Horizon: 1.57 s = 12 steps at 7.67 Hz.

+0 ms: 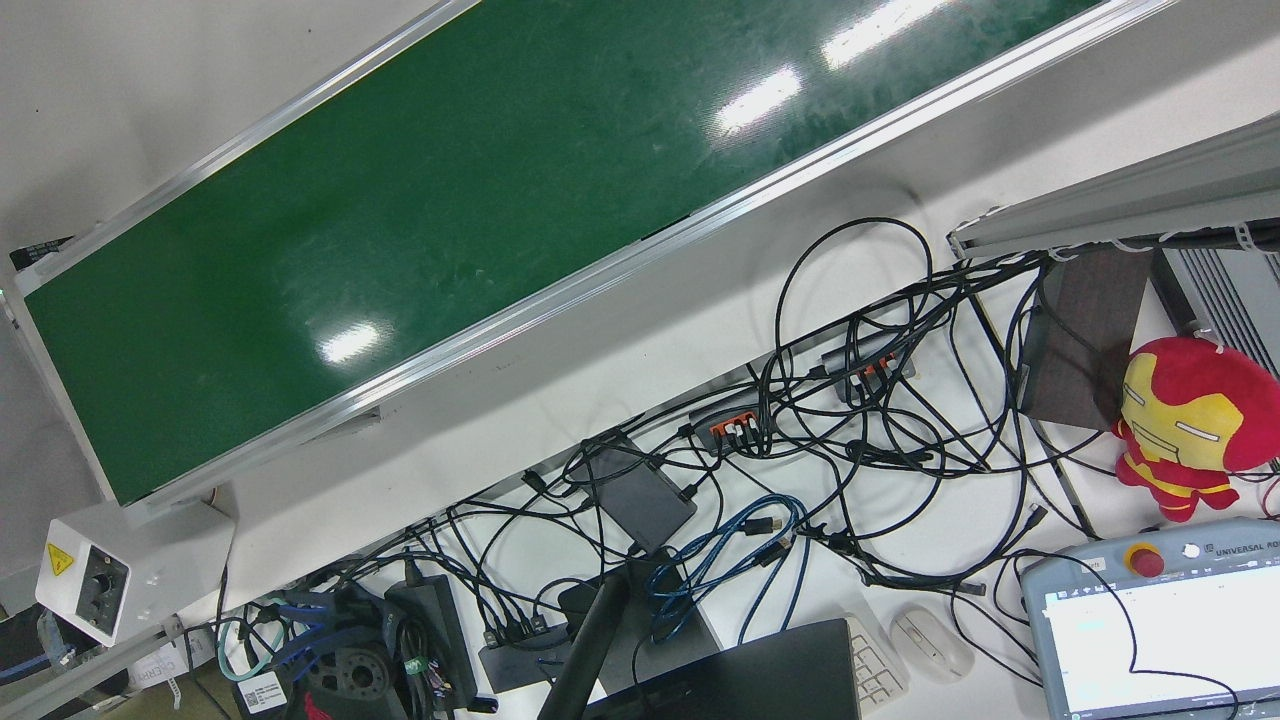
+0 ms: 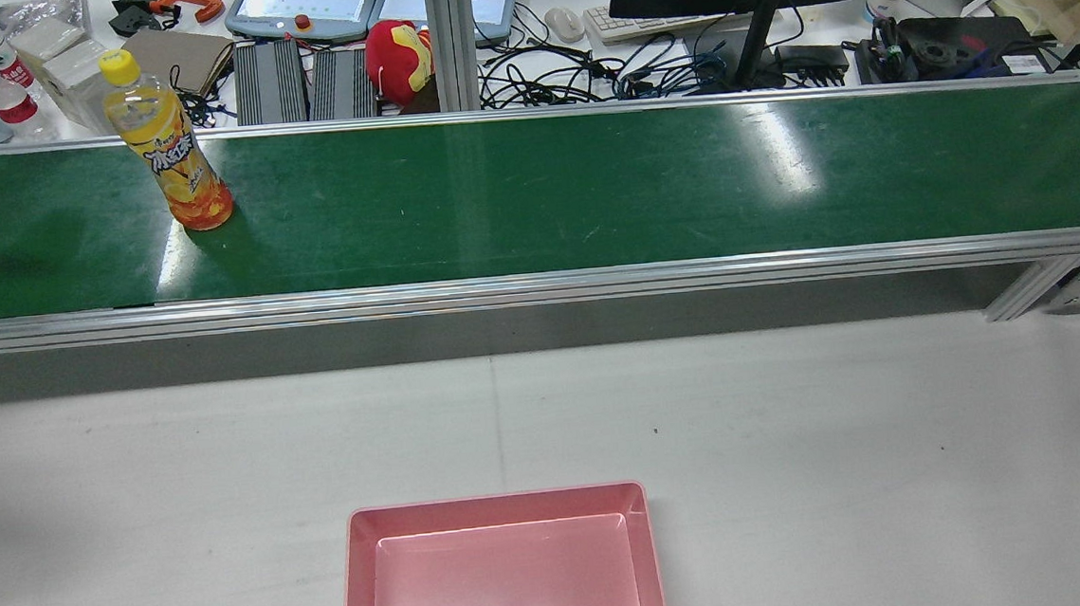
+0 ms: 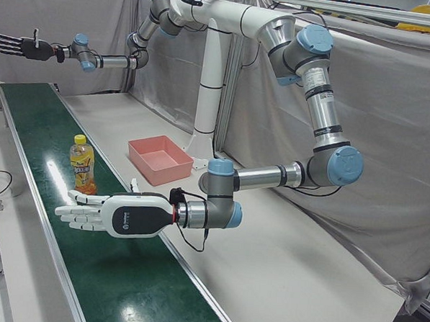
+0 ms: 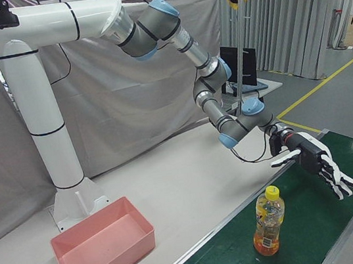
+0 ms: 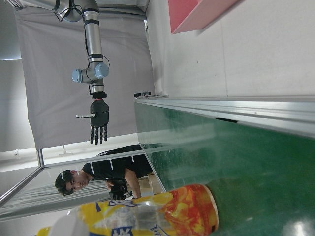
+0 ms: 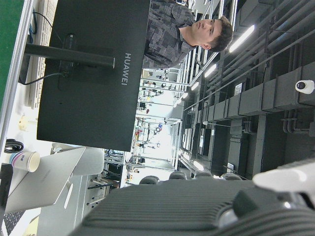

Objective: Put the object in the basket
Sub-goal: 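Reach the left hand toward the juice bottle on the conveyor belt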

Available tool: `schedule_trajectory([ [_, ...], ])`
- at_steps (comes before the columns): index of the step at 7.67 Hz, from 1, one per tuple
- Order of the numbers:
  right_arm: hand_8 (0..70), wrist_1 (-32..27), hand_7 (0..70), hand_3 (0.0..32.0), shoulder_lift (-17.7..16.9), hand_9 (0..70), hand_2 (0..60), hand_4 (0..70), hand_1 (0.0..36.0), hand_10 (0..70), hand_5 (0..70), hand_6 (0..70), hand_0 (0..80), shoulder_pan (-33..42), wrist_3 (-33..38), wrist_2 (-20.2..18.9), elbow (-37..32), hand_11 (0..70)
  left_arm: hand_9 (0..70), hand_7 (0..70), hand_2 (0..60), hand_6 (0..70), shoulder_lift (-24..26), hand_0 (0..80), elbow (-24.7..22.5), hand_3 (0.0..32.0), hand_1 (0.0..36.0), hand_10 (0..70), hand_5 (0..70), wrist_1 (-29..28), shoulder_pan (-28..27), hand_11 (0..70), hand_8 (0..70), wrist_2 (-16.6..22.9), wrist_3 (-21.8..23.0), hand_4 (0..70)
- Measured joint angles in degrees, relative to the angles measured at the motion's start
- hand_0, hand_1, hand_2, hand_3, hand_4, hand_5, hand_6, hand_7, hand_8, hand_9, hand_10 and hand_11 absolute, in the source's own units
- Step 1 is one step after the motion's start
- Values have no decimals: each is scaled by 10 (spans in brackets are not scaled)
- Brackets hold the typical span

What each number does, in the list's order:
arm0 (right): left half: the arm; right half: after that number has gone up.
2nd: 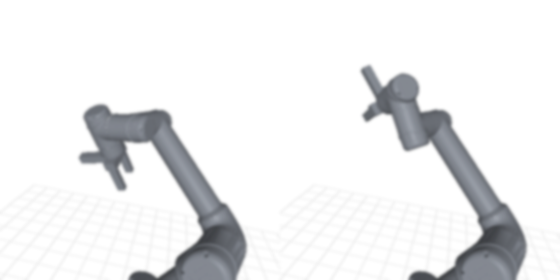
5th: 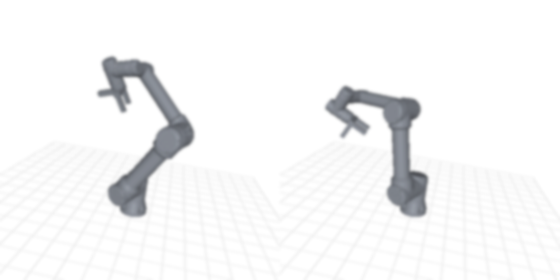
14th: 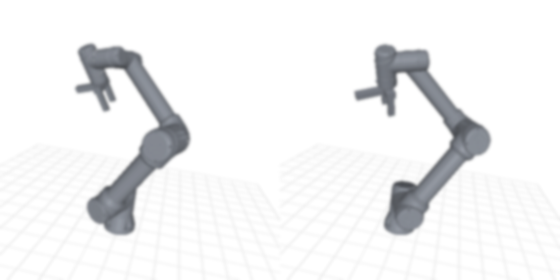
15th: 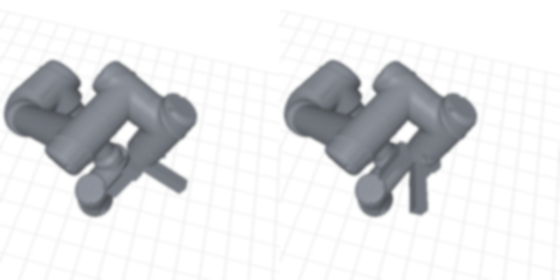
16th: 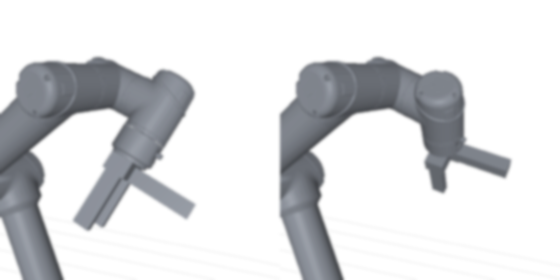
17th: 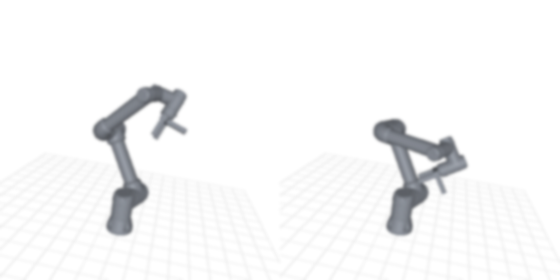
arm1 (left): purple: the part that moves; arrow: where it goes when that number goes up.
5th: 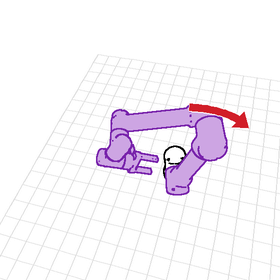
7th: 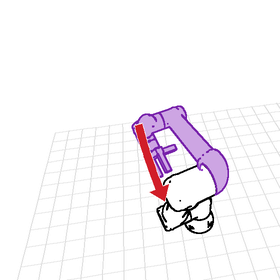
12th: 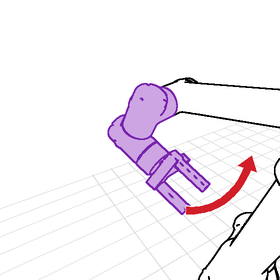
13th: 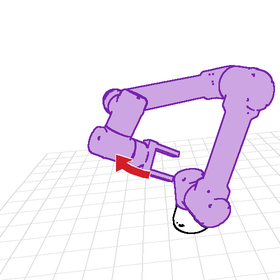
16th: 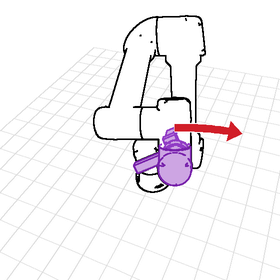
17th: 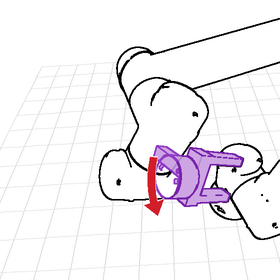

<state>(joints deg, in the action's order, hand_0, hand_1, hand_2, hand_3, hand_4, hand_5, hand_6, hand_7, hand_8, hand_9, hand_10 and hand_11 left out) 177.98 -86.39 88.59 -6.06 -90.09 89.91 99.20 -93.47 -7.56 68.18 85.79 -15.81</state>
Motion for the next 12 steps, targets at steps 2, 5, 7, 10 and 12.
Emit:
schedule_trajectory([
  [2, 0, 0, 0, 0, 0, 0, 0, 0, 0, 0, 0, 0, 0, 0, 0, 1, 0, 0, 71, 0, 0, 0, 27, 675, -10, 0, 185, 64, 201, 34, -46, 121, 48, -28, -6, 90],
  [5, 0, 0, 0, 0, 0, 0, 0, 0, 0, 0, 0, 0, 0, 0, 0, 0, 0, 0, 69, 0, 0, 0, 63, 642, -21, 0, 185, 63, 208, 84, -75, 118, 44, -62, -26, 93],
  [7, 0, 0, 0, 0, 0, 0, 0, 0, 0, 0, 0, 0, 0, 0, 0, 0, 1, 0, 72, 0, 0, 0, 82, 648, -20, 0, 190, 63, 213, 102, -80, 119, 47, -67, -35, 95],
  [10, 0, 0, 0, 0, 0, 0, 0, 0, 0, 0, 0, 0, 0, 0, 0, 0, 1, 0, 77, 0, 0, 0, 102, 643, -16, 0, 189, 68, 216, 116, -117, 125, 50, -68, -50, 100],
  [12, 0, 0, 0, 0, 0, 0, 0, 0, 0, 0, 0, 0, 0, 0, 0, 0, 0, 0, 83, 3, 0, 0, 108, 643, -16, 0, 190, 77, 241, 119, -125, 137, 53, -69, -52, 127],
])
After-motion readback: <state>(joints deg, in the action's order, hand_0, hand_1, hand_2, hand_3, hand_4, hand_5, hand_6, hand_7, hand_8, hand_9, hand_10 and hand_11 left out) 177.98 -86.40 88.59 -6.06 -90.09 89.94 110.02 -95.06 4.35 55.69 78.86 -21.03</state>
